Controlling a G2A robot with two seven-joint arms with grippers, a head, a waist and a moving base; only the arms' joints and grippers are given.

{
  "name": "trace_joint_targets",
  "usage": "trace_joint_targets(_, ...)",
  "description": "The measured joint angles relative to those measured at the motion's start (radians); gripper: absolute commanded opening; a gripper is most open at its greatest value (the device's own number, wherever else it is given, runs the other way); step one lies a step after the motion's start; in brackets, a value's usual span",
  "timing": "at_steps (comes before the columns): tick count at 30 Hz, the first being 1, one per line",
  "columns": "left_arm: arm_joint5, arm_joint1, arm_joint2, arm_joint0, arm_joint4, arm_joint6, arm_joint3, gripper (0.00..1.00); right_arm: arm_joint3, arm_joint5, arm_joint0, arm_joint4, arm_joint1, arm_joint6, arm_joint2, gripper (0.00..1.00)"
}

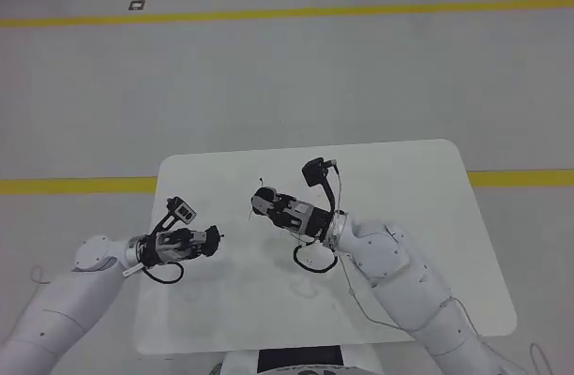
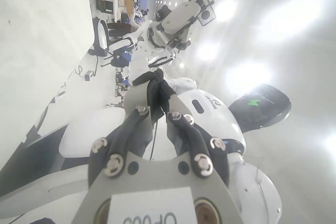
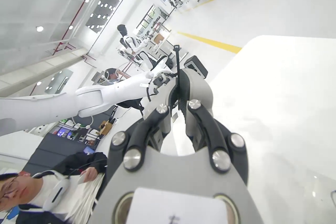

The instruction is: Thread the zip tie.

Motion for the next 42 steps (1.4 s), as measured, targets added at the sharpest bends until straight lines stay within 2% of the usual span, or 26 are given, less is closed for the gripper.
trace_joint_targets(3,0.002,-0.001,0.001,0.0,0.001,0.003,-0.002,0.0,-0.003,0.0,-0.001,-0.001,0.0,-0.004,-0.005,0.0)
trace_joint_targets(5,0.018,-0.004,0.003,0.003,-0.003,0.016,-0.012,0.0,-0.009,0.0,0.007,-0.02,0.001,-0.012,-0.02,0.0)
trace_joint_targets(10,0.052,-0.008,-0.009,0.01,-0.067,-0.001,-0.014,0.0,-0.009,0.0,0.039,-0.052,0.011,-0.053,-0.07,0.0)
trace_joint_targets(16,0.067,-0.006,-0.014,0.015,-0.077,0.0,-0.02,0.0,-0.002,0.0,0.078,-0.134,0.045,-0.142,-0.14,0.0)
trace_joint_targets(21,0.077,-0.005,-0.005,0.018,-0.083,0.0,-0.036,0.0,0.0,0.0,0.111,-0.209,0.078,-0.266,-0.212,0.0)
trace_joint_targets(29,0.067,-0.004,-0.004,0.016,-0.069,0.001,-0.039,0.0,0.0,0.0,0.111,-0.209,0.078,-0.266,-0.212,0.0)
trace_joint_targets(32,0.083,-0.008,-0.002,0.021,-0.066,0.027,-0.051,0.0,-0.002,0.0,0.102,-0.225,0.077,-0.288,-0.216,0.0)
trace_joint_targets(42,0.103,-0.021,-0.012,0.024,-0.071,0.007,-0.03,0.0,0.011,0.0,0.137,-0.22,0.086,-0.334,-0.273,0.0)
